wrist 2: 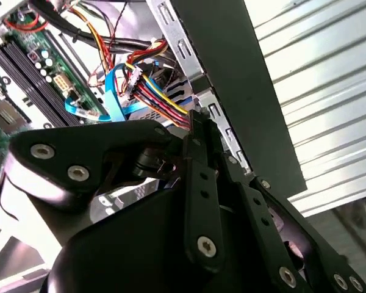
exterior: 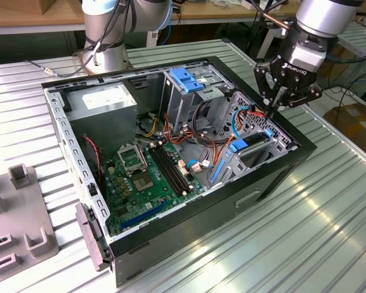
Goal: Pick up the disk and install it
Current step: 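Insert the first disk wire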
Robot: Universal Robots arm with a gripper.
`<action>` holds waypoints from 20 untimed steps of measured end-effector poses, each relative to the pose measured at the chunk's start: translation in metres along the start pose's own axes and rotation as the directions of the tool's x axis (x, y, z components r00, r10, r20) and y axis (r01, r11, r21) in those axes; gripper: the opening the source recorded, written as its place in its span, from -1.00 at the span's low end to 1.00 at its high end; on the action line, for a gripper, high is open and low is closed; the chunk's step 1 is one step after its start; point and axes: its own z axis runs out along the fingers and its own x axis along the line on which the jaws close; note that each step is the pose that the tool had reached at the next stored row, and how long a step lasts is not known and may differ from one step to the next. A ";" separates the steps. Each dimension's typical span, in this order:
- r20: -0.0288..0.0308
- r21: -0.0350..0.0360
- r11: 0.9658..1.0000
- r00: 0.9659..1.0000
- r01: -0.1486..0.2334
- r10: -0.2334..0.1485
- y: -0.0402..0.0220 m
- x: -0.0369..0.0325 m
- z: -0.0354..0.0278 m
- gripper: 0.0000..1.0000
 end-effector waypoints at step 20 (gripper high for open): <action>-0.002 -0.011 0.963 0.963 -0.268 0.268 0.0111 -0.0068 0.0019 -0.67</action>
